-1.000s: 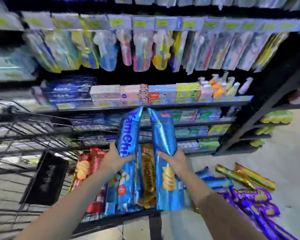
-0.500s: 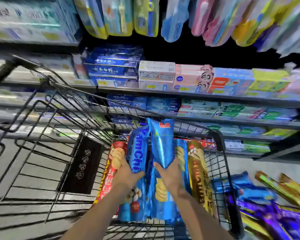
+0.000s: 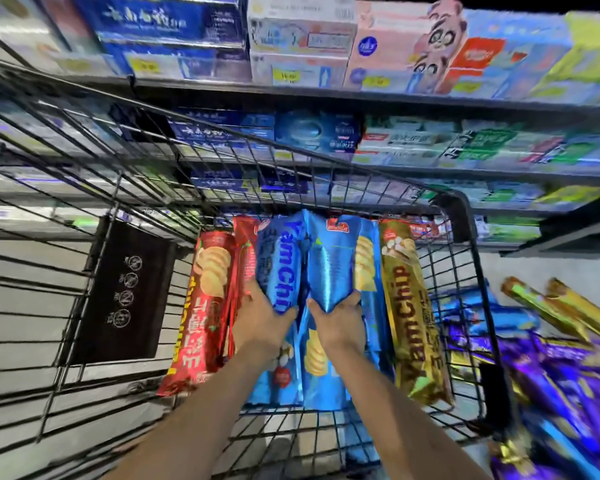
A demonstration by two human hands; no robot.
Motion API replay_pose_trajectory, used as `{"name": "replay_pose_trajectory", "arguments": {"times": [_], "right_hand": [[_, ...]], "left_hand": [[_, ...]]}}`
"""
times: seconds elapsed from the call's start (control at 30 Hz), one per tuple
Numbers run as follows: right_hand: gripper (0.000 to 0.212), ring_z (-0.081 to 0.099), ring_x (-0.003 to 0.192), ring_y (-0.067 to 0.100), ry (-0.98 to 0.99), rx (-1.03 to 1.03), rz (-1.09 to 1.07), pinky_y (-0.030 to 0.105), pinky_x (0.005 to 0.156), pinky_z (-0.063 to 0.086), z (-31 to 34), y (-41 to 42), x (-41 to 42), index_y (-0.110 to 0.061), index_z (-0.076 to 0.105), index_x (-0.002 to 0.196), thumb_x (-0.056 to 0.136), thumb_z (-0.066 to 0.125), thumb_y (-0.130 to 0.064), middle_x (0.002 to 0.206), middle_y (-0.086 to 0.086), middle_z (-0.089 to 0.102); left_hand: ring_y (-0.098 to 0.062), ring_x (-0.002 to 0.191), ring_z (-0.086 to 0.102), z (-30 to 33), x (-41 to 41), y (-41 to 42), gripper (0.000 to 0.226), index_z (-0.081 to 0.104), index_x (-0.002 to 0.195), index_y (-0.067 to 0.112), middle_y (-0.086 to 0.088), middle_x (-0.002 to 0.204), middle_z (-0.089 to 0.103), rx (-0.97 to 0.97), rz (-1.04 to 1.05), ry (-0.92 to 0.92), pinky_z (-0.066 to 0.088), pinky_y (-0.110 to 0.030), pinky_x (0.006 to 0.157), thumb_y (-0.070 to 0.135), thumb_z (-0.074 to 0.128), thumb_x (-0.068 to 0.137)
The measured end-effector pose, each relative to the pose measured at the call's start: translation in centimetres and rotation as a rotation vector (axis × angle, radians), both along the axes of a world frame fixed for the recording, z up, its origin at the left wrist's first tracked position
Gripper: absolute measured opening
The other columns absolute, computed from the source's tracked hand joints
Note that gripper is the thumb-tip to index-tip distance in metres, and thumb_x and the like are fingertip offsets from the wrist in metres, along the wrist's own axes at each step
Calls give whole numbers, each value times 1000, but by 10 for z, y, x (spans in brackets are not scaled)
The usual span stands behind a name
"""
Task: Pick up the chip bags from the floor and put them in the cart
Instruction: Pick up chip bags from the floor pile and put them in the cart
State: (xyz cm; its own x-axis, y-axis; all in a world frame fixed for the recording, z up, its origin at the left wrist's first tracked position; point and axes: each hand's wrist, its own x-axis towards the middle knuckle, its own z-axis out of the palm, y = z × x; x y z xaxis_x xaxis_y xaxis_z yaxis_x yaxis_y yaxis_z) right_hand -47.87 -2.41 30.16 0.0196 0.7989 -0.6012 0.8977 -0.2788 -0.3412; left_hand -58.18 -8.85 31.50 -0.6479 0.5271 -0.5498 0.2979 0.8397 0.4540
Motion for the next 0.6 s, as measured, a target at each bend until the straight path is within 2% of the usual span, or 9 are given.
{"name": "replay_pose_trajectory", "arguments": {"times": [0.07, 0.13, 0.2, 0.27, 0.33, 0.4, 0.5, 0.6], "right_hand": [[95, 52, 119, 37, -21, -8, 8, 45, 86, 49, -2, 0, -2, -6, 16, 143, 79, 60, -60, 137, 18, 42], [97, 44, 126, 38, -2, -43, -2, 48, 95, 46, -3, 0, -2, -8, 17, 142, 75, 65, -59, 140, 18, 37], [99, 36, 132, 37, 26, -74, -5, 49, 100, 42, 4, -2, 0, -8, 16, 143, 75, 65, -59, 144, 18, 31], [96, 26, 138, 35, -8, -69, 54, 48, 103, 39, 19, -7, 5, -9, 12, 147, 81, 58, -60, 151, 17, 21], [83, 22, 140, 33, -49, -6, 165, 48, 107, 36, 41, -8, 13, -11, 14, 149, 88, 48, -56, 154, 15, 17], [71, 23, 140, 30, -48, 81, 295, 45, 110, 33, 69, -3, 23, -13, 19, 148, 93, 41, -52, 154, 12, 20], [64, 27, 139, 28, -46, 218, 490, 43, 114, 27, 122, 17, 45, -15, 21, 147, 95, 37, -49, 152, 9, 26], [61, 25, 141, 27, -95, 344, 547, 44, 118, 16, 176, 39, 84, -16, 22, 148, 96, 36, -46, 152, 8, 27]], "left_hand": [[-37, 122, 48, -3, 0, -2, 96, 9, 145, 18, -18, 137, 41, -3, -13, -17, 47, -43, 88, 53, 66, 76], [-36, 134, 32, -2, 0, -4, 99, 7, 148, 15, -19, 144, 30, 12, -41, -13, 39, -45, 101, 57, 63, 77], [-34, 137, 26, 5, -3, -7, 91, 10, 148, 14, -18, 145, 27, 43, -61, -8, 34, -45, 106, 52, 59, 82], [-33, 137, 25, 20, -5, -11, 82, 14, 147, 12, -18, 147, 26, 46, -118, 21, 32, -43, 108, 46, 57, 86], [-32, 140, 22, 40, -10, -12, 80, 14, 147, 10, -16, 151, 22, 27, -227, 95, 28, -41, 112, 43, 55, 88], [-30, 142, 21, 64, -18, -7, 78, 14, 147, 8, -15, 154, 20, 9, -385, 205, 25, -39, 116, 44, 52, 89], [-28, 144, 17, 111, -24, 18, 78, 8, 149, 8, -10, 157, 15, -4, -635, 349, 20, -41, 119, 47, 45, 92], [-26, 145, 19, 166, -11, 55, 80, 2, 150, 11, -8, 157, 19, 13, -827, 493, 16, -42, 120, 50, 42, 92]]}}
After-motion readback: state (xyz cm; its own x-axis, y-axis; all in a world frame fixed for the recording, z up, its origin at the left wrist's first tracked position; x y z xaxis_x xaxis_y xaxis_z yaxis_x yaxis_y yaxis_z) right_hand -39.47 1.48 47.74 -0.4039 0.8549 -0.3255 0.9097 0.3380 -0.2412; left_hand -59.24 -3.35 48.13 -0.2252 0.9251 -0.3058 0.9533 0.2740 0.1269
